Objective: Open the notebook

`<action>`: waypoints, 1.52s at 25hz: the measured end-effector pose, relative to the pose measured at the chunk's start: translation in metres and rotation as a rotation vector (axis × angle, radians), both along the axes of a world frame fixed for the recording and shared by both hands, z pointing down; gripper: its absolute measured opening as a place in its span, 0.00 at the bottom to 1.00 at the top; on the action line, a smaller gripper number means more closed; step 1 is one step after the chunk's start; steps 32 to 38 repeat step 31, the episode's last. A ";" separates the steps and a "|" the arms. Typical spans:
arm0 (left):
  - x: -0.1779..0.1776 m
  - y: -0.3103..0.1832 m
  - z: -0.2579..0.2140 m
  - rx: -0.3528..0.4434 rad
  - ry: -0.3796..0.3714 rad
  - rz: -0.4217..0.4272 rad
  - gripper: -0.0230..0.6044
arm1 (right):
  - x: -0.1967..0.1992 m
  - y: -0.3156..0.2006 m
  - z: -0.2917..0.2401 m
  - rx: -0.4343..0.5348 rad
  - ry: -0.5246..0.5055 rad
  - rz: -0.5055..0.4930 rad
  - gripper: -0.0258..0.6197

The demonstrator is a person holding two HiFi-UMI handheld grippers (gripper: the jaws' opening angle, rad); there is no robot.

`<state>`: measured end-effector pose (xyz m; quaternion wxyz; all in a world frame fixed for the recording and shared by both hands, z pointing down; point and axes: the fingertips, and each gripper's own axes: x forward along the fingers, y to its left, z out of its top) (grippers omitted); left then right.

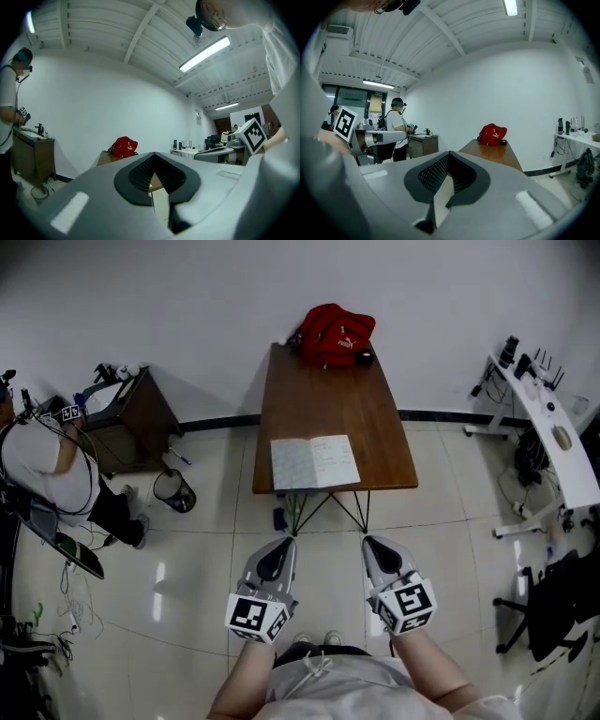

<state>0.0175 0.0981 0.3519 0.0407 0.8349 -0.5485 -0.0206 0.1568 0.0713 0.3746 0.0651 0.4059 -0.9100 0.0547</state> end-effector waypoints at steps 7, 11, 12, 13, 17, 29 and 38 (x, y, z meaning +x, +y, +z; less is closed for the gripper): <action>0.002 0.011 0.005 -0.018 -0.013 0.037 0.04 | -0.010 0.011 0.002 -0.008 0.024 -0.001 0.05; 0.000 0.008 0.000 -0.020 -0.020 0.081 0.04 | -0.018 0.017 -0.009 0.022 0.014 -0.015 0.05; -0.002 0.008 -0.004 -0.011 -0.016 0.085 0.04 | -0.019 0.018 -0.011 0.027 0.012 -0.016 0.05; -0.003 0.007 -0.009 0.001 -0.014 0.090 0.04 | -0.019 0.019 -0.014 0.030 0.006 -0.017 0.05; -0.004 0.014 -0.020 0.055 -0.035 0.114 0.04 | -0.020 0.025 -0.019 0.029 -0.016 -0.027 0.05; -0.021 0.023 -0.026 0.056 -0.024 0.131 0.04 | -0.037 0.031 -0.026 0.050 0.002 -0.038 0.05; -0.024 0.023 -0.026 0.056 -0.020 0.134 0.04 | -0.039 0.031 -0.026 0.055 0.007 -0.027 0.05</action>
